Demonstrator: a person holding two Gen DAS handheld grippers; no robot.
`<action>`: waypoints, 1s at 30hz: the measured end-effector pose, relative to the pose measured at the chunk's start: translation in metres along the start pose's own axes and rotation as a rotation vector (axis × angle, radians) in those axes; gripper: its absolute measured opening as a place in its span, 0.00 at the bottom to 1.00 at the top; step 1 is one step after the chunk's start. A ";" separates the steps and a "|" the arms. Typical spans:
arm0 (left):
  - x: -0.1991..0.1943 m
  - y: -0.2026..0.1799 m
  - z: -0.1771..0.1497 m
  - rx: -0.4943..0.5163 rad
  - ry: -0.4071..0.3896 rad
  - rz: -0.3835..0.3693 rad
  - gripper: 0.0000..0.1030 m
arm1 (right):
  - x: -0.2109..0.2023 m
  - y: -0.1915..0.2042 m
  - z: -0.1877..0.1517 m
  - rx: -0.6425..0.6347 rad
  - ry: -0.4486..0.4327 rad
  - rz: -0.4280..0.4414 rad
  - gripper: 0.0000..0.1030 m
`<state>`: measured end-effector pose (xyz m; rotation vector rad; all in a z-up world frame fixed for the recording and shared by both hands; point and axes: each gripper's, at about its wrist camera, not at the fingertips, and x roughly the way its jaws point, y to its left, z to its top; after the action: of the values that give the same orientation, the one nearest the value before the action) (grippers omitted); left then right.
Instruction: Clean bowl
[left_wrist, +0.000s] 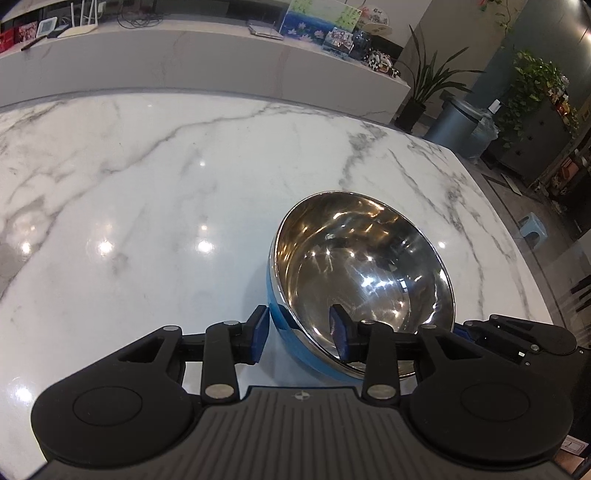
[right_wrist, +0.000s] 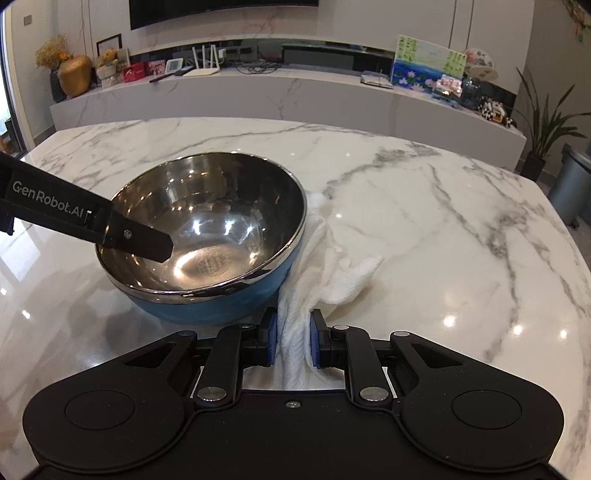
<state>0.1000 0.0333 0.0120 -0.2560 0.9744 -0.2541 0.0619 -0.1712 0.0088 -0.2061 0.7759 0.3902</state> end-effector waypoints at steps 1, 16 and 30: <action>0.000 0.001 0.001 0.000 -0.003 0.001 0.27 | -0.002 -0.001 0.001 -0.002 -0.010 -0.010 0.15; -0.006 0.006 0.005 -0.014 -0.028 0.049 0.34 | -0.008 0.000 0.006 -0.005 -0.040 0.006 0.15; -0.003 0.008 -0.002 -0.065 0.057 0.117 0.40 | -0.002 0.008 0.000 -0.038 0.010 -0.006 0.15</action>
<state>0.0978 0.0413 0.0107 -0.2510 1.0511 -0.1241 0.0576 -0.1644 0.0097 -0.2462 0.7781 0.3988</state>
